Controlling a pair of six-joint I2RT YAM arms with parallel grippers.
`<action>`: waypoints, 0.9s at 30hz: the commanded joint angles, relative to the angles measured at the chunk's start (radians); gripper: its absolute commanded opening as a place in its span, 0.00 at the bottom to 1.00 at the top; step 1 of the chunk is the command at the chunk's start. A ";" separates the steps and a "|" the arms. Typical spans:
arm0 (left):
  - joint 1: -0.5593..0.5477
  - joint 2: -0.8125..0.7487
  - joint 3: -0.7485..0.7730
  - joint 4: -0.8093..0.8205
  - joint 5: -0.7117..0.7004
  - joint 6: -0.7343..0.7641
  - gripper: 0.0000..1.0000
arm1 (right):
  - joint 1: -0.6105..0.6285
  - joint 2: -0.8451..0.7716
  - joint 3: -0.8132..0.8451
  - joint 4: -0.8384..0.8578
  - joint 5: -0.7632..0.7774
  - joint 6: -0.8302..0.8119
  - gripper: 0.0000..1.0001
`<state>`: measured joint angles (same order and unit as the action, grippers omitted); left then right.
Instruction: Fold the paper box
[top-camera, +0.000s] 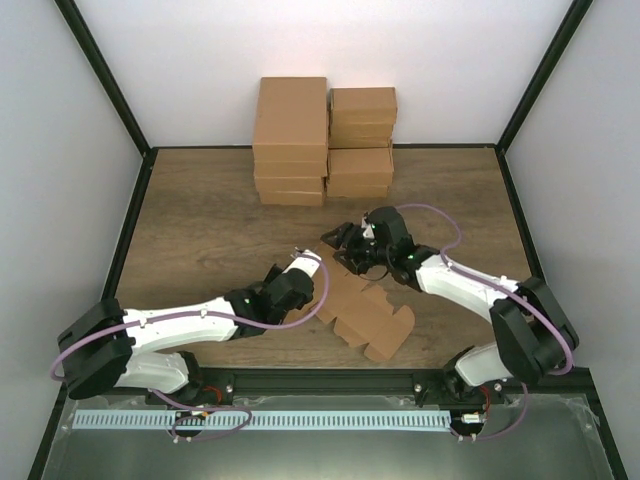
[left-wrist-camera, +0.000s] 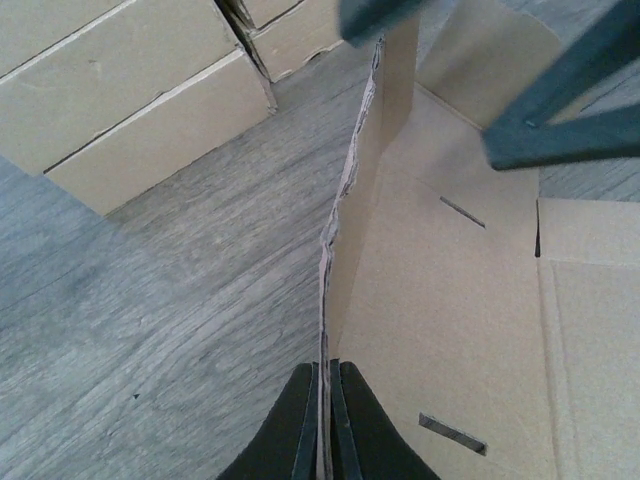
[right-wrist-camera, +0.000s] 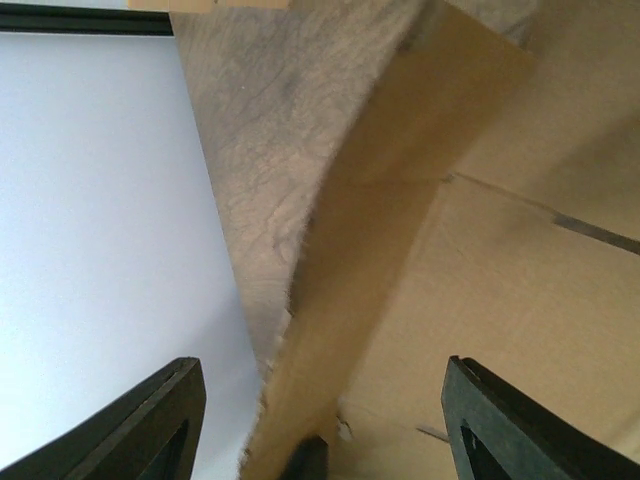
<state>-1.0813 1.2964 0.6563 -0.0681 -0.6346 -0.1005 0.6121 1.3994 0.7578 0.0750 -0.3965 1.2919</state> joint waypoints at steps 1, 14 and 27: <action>-0.015 -0.010 -0.019 0.038 -0.025 0.014 0.04 | 0.009 0.045 0.100 -0.011 0.020 0.040 0.68; -0.078 -0.003 -0.029 0.062 -0.084 0.051 0.04 | 0.009 0.141 0.148 -0.084 0.009 0.039 0.60; -0.093 -0.033 -0.037 0.068 -0.078 0.053 0.12 | 0.009 0.090 0.120 -0.100 0.034 0.021 0.14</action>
<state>-1.1679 1.2938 0.6327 -0.0292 -0.7029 -0.0479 0.6132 1.5204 0.8738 -0.0154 -0.3794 1.3209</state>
